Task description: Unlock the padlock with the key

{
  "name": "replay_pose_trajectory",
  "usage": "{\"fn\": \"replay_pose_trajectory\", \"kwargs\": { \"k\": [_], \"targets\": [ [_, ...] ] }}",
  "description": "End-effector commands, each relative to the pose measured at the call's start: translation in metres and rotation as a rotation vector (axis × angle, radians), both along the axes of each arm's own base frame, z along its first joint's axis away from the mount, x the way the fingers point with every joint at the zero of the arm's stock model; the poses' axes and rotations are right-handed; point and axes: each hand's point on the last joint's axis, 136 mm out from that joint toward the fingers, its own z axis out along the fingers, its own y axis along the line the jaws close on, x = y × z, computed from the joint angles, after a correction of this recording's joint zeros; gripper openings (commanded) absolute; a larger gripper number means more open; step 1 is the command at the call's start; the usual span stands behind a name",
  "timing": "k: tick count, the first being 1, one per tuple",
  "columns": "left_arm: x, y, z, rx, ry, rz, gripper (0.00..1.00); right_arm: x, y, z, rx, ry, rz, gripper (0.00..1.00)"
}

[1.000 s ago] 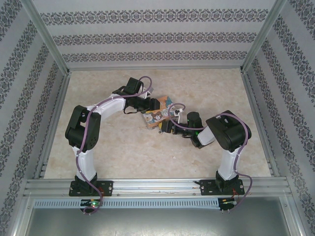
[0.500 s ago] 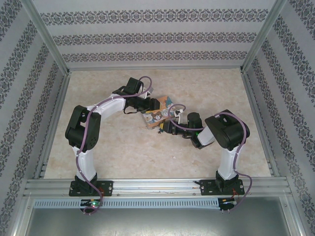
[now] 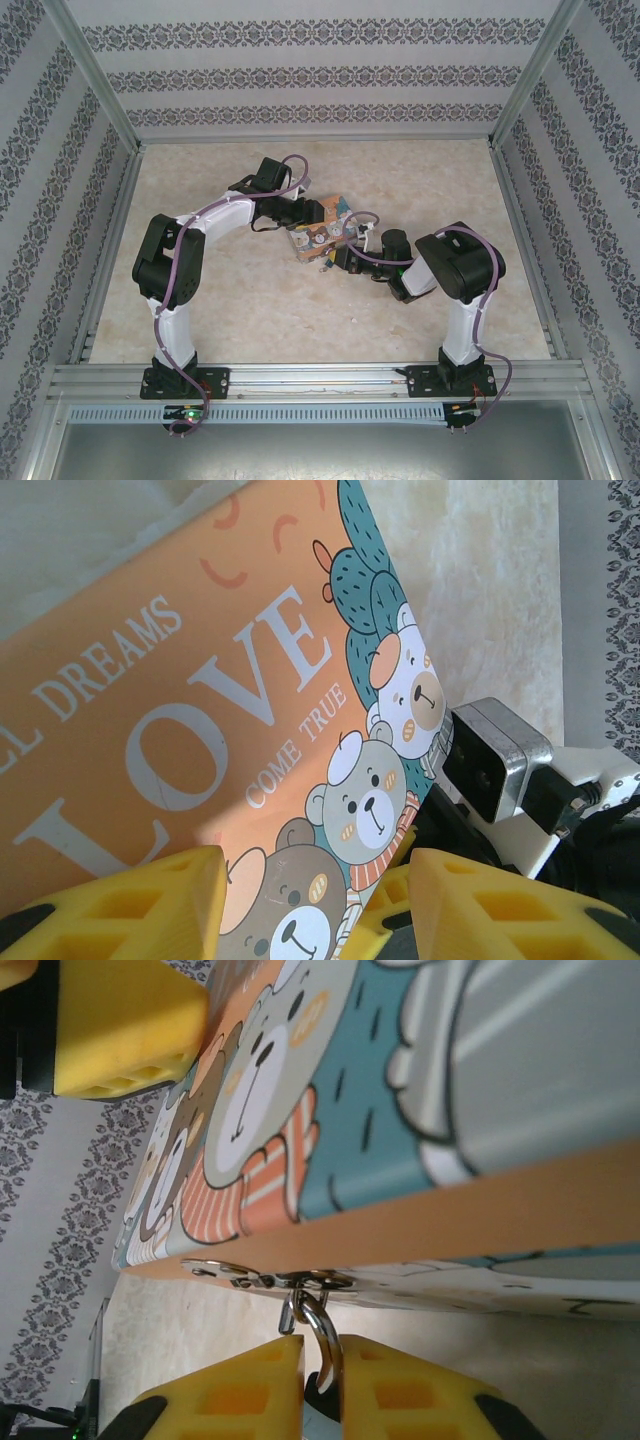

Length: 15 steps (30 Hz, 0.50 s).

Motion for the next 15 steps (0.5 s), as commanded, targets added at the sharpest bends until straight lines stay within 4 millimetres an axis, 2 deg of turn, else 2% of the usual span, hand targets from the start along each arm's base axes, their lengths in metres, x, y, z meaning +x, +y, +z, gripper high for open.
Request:
{"fn": "replay_pose_trajectory", "kwargs": {
  "k": [1, 6, 15],
  "targets": [
    [-0.013, 0.007, -0.034, 0.066, 0.077, 0.017, 0.51, -0.008, 0.001, -0.007, 0.007, 0.036, 0.025, 0.11],
    [-0.015, 0.008, -0.035, 0.069, 0.083, 0.016, 0.51, -0.006, -0.003, -0.003, 0.016, 0.040, -0.012, 0.00],
    [-0.029, 0.008, -0.040, 0.070, 0.101, 0.015, 0.51, 0.006, -0.016, 0.011, 0.085, 0.050, -0.160, 0.00]
  ]
}}
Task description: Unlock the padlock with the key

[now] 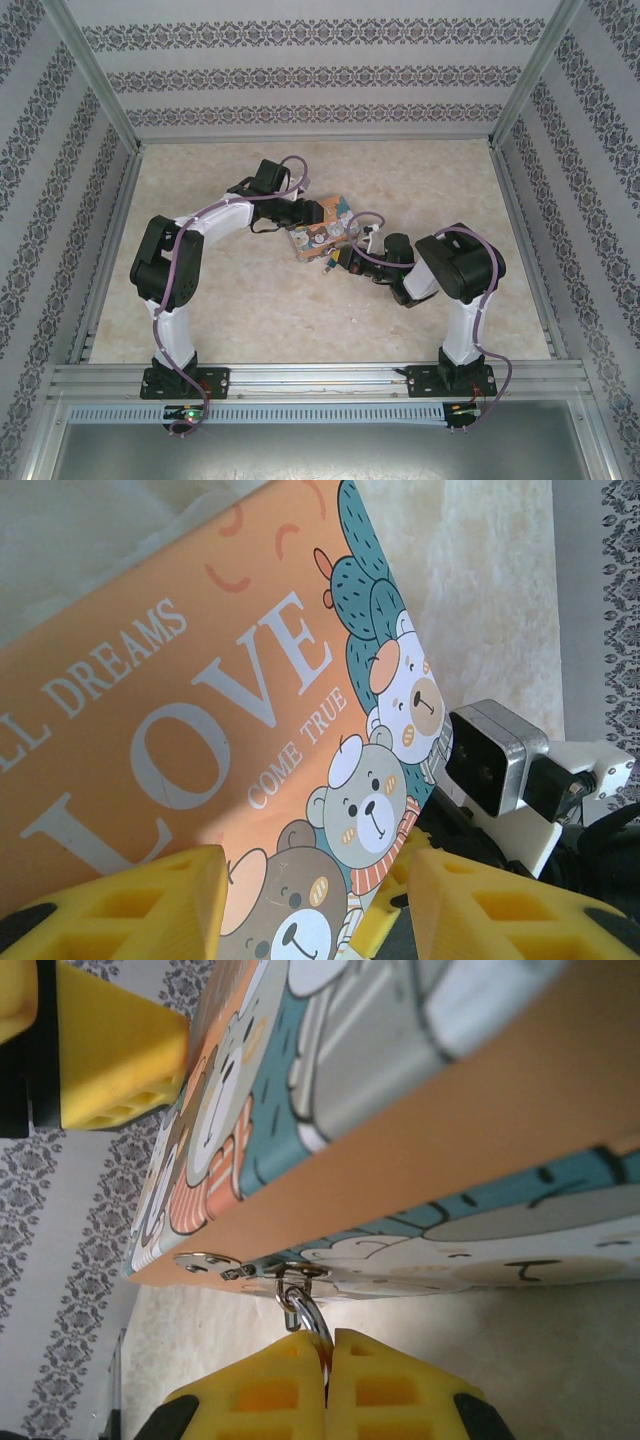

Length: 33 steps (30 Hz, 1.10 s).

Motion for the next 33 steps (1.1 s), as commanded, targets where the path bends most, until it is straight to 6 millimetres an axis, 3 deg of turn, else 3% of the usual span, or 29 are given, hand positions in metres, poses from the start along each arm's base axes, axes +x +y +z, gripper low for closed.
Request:
{"fn": "replay_pose_trajectory", "kwargs": {
  "k": [1, 24, 33],
  "targets": [
    [-0.029, 0.006, -0.041, 0.075, 0.134, 0.012, 0.51, 0.007, -0.008, 0.013, 0.053, -0.007, -0.089, 0.00],
    [-0.034, 0.009, -0.050, 0.098, 0.139, 0.017, 0.51, 0.029, -0.022, 0.025, 0.137, 0.063, -0.296, 0.00],
    [-0.031, 0.009, -0.041, 0.084, 0.126, 0.020, 0.53, 0.032, -0.039, 0.029, 0.124, 0.045, -0.380, 0.00]
  ]
}}
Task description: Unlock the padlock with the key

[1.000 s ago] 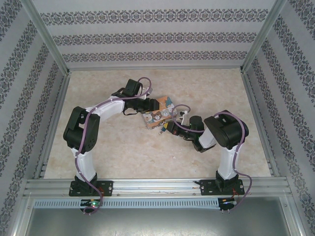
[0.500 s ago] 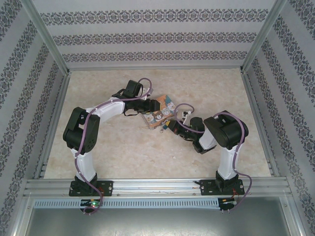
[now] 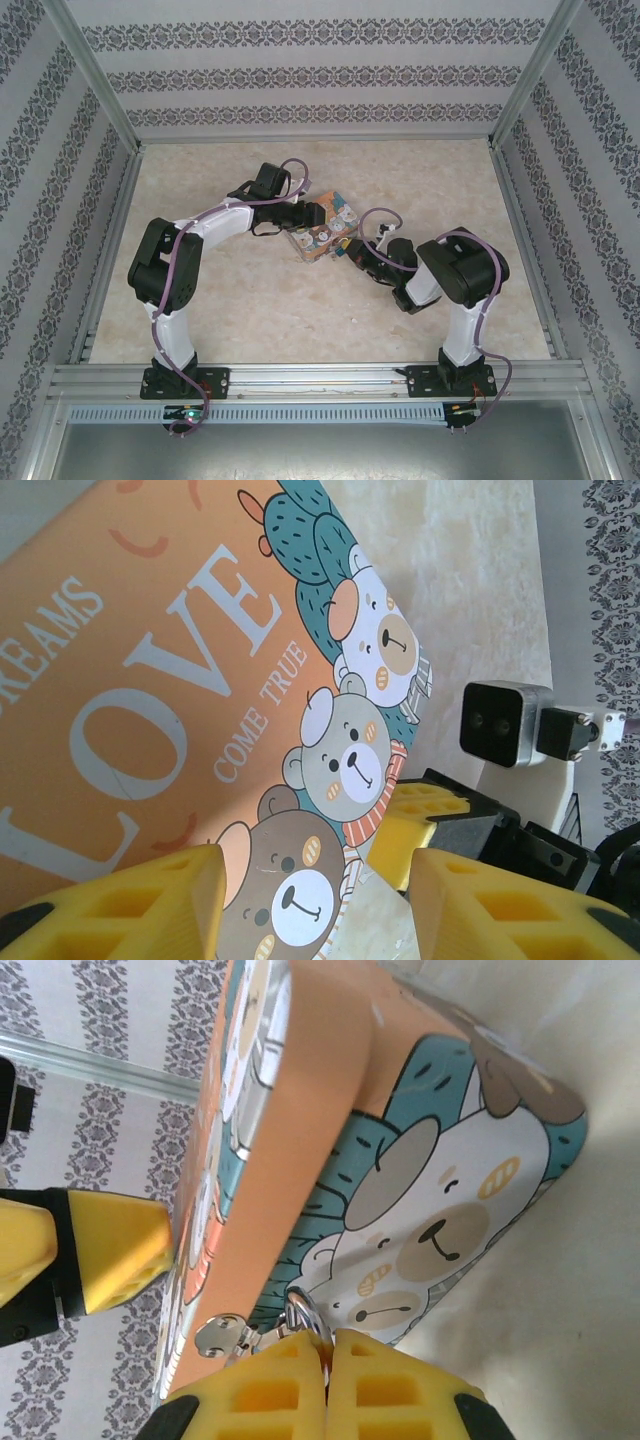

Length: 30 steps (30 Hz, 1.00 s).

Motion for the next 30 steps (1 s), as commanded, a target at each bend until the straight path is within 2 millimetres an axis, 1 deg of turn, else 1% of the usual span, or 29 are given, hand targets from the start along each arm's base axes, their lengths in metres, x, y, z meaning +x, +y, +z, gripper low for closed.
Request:
{"fn": "replay_pose_trajectory", "kwargs": {
  "k": [1, 3, 6, 11, 18, 21, 23, 25, 26, 30],
  "targets": [
    [-0.026, 0.012, -0.040, 0.096, 0.144, 0.018, 0.54, 0.006, -0.012, 0.016, -0.001, -0.057, -0.065, 0.00],
    [-0.024, 0.014, -0.035, 0.087, 0.135, 0.024, 0.55, 0.006, -0.018, 0.016, -0.019, -0.059, -0.080, 0.00],
    [-0.018, 0.016, -0.022, 0.064, 0.111, 0.040, 0.58, -0.001, -0.031, 0.011, -0.057, -0.039, -0.098, 0.00],
    [-0.006, 0.025, 0.007, 0.033, 0.046, 0.070, 0.64, -0.006, -0.049, 0.017, -0.118, -0.045, -0.125, 0.00],
    [0.004, 0.039, 0.052, -0.011, -0.076, 0.113, 0.70, -0.012, -0.068, 0.035, -0.207, -0.061, -0.132, 0.00],
    [0.006, 0.052, 0.069, -0.013, -0.141, 0.140, 0.73, -0.016, -0.075, 0.044, -0.263, -0.065, -0.125, 0.00],
    [0.007, 0.064, 0.079, -0.005, -0.194, 0.163, 0.75, -0.018, -0.079, 0.054, -0.300, -0.079, -0.117, 0.00],
    [0.007, 0.077, 0.088, 0.010, -0.246, 0.189, 0.78, -0.024, -0.085, 0.055, -0.345, -0.068, -0.109, 0.00],
    [0.007, 0.083, 0.092, 0.020, -0.272, 0.202, 0.79, -0.021, -0.086, 0.070, -0.358, -0.094, -0.111, 0.00],
    [0.005, 0.110, 0.105, 0.053, -0.367, 0.260, 0.84, -0.029, -0.095, 0.084, -0.404, -0.101, -0.111, 0.00]
  ]
}}
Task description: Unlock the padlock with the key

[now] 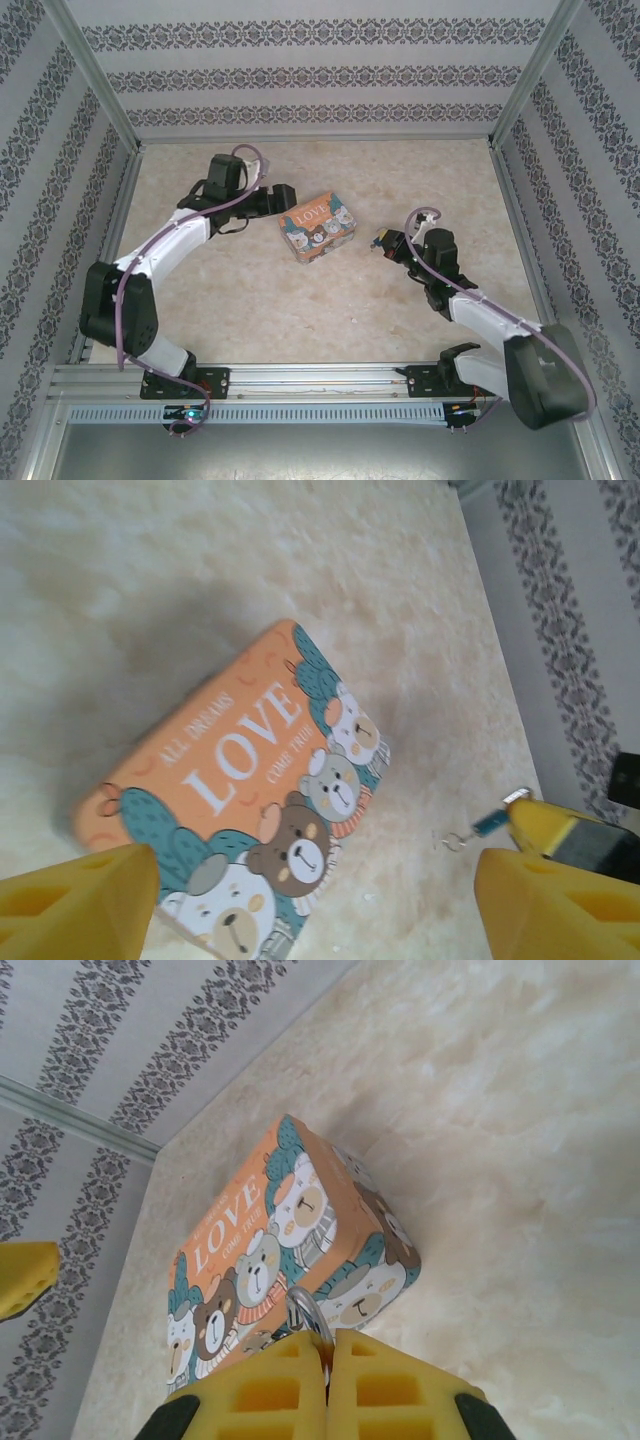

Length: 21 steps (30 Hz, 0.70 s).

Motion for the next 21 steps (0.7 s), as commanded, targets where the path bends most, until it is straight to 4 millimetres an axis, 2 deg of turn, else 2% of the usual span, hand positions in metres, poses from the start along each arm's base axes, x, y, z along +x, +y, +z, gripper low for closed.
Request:
{"fn": "replay_pose_trajectory", "kwargs": {
  "k": [1, 10, 15, 18, 21],
  "targets": [
    [0.006, 0.026, 0.018, 0.055, -0.140, 0.057, 0.86, -0.009, -0.011, 0.001, -0.097, 0.035, 0.005, 0.00],
    [-0.013, 0.067, 0.046, 0.241, -0.374, 0.109, 1.00, -0.026, -0.012, 0.012, -0.151, 0.087, 0.055, 0.00],
    [-0.023, 0.091, 0.042, 0.381, -0.533, 0.172, 1.00, -0.032, -0.011, 0.013, -0.194, 0.140, 0.096, 0.00],
    [-0.026, 0.107, 0.032, 0.444, -0.617, 0.251, 0.99, -0.036, -0.009, 0.014, -0.220, 0.165, 0.130, 0.00],
    [-0.025, 0.125, 0.031, 0.480, -0.626, 0.353, 0.99, -0.040, -0.007, 0.019, -0.239, 0.181, 0.166, 0.00]
  ]
}}
